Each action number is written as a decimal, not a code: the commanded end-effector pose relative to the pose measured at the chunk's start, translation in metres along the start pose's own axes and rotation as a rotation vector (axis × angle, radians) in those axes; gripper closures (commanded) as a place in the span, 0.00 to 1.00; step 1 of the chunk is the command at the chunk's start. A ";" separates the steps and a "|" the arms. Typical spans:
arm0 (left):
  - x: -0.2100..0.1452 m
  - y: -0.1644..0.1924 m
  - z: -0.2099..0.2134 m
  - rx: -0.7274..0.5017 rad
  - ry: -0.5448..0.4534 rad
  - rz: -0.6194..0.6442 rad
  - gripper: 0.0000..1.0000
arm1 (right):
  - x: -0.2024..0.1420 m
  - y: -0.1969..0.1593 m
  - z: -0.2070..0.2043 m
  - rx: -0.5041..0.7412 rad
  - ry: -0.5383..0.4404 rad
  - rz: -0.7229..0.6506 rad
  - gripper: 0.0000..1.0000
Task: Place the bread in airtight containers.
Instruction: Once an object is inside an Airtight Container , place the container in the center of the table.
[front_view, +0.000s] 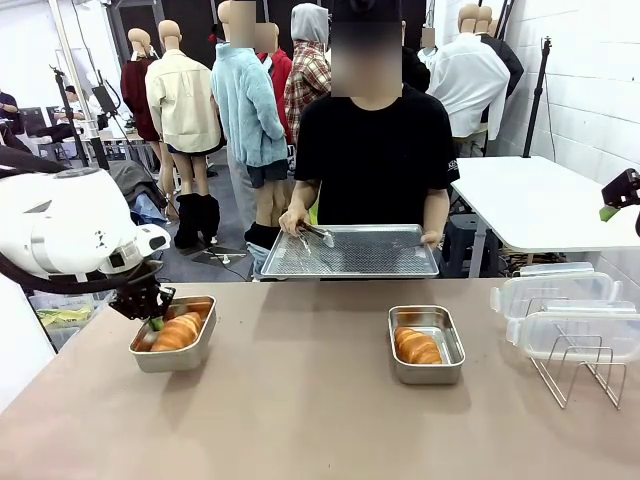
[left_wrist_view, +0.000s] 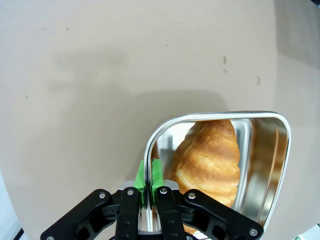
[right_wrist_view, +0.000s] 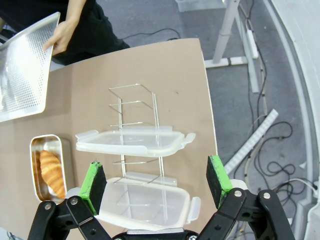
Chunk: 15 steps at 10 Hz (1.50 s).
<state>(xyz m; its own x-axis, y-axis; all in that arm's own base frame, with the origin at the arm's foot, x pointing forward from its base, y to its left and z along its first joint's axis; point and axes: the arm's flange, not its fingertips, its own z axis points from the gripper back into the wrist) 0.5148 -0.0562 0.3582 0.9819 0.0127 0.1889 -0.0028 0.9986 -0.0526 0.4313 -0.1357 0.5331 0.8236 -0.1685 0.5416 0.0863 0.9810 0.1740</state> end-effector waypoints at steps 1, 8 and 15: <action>0.001 -0.010 -0.015 0.055 -0.040 0.012 1.00 | 0.001 0.002 -0.001 -0.010 -0.004 -0.014 0.00; -0.002 -0.010 -0.012 0.100 -0.102 0.050 0.42 | 0.001 0.002 -0.001 -0.010 -0.004 -0.014 0.00; 0.024 0.026 0.096 0.056 -0.158 0.007 0.25 | 0.001 0.002 -0.001 -0.010 -0.004 -0.014 0.00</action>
<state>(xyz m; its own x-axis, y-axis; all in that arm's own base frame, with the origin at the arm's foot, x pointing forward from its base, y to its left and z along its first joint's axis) 0.5181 -0.0391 0.4380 0.9390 0.0375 0.3417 -0.0400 0.9992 0.0003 0.4314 -0.1356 0.5330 0.8238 -0.1683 0.5413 0.0863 0.9810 0.1737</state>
